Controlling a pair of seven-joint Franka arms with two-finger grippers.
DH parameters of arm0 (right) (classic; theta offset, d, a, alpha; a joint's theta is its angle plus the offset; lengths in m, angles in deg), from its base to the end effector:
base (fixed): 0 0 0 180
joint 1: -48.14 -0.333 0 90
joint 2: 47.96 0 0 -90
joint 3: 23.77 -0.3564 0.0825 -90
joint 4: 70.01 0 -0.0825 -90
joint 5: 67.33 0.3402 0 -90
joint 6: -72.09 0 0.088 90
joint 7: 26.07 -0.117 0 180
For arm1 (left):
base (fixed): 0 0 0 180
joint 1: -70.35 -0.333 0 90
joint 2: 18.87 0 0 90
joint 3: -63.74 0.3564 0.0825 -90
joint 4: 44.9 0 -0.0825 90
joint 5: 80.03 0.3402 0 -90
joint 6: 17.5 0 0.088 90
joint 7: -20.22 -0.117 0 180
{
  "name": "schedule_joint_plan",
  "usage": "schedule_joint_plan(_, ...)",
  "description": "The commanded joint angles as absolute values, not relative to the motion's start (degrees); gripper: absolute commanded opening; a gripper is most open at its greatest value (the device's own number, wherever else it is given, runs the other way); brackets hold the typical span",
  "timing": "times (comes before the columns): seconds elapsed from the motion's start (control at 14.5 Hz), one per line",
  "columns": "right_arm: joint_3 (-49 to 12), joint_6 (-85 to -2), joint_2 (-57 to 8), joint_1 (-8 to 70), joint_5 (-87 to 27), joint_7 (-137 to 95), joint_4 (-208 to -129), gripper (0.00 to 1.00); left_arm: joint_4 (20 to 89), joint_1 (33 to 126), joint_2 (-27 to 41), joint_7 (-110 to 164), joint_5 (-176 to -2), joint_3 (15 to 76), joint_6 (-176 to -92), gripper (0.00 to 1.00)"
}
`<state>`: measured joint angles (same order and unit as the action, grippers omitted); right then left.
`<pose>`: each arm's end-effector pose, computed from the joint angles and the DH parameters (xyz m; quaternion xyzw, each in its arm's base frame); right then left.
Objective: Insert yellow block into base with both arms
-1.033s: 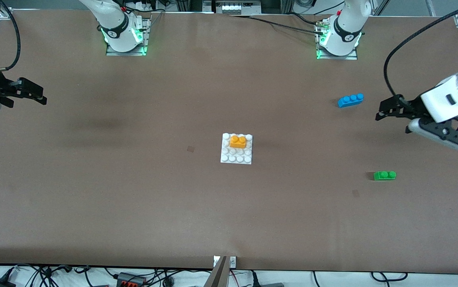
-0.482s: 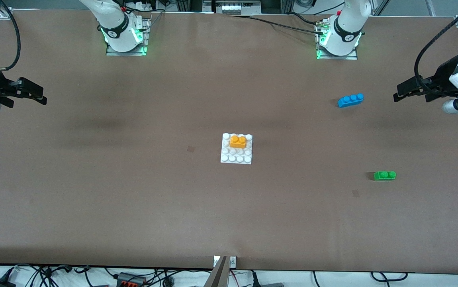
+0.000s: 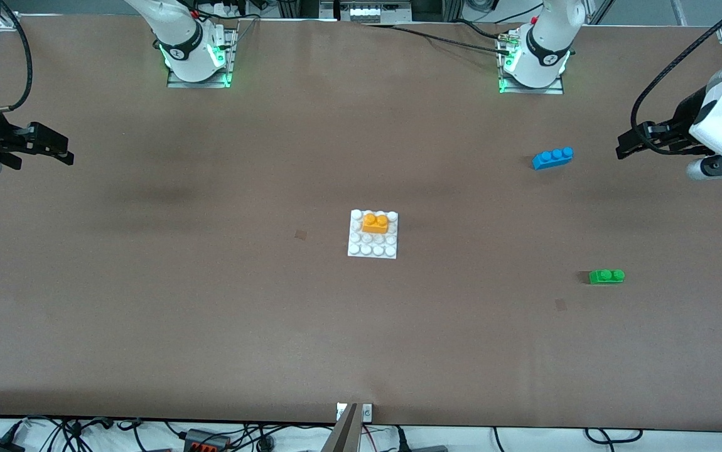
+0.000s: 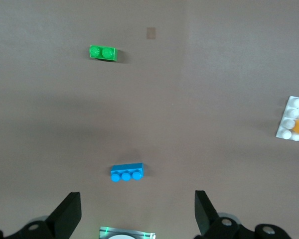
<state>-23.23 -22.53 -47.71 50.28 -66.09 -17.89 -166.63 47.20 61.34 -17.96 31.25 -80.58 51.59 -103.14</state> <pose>0.5146 -0.0217 0.6099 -0.9986 -0.0469 0.0185 0.0126 0.5036 -0.0278 0.6254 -0.9956 -0.0685 0.0644 0.0015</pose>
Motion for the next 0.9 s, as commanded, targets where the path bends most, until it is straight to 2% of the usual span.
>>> schedule_joint_plan(0.0,-23.1,-21.6,-47.7,50.2,-65.9,-17.5,-165.9,1.00,48.6,61.7,-19.0,28.5,-79.4,51.5,-104.7,1.00)
schedule_joint_plan(0.62,-22.5,-21.8,-47.5,51.3,-66.7,-17.4,-165.5,1.00,48.6,61.7,-19.0,26.9,-79.9,51.6,-104.6,1.00)
schedule_joint_plan(0.76,-22.5,-21.6,-47.5,51.6,-66.6,-17.4,-165.5,1.00,48.6,65.0,-19.2,26.9,-80.0,54.1,-104.6,1.00)
schedule_joint_plan(0.83,-22.6,-21.7,-47.5,51.3,-66.6,-17.4,-165.5,1.00,48.7,68.7,-19.4,26.9,-80.0,58.3,-104.5,1.00)
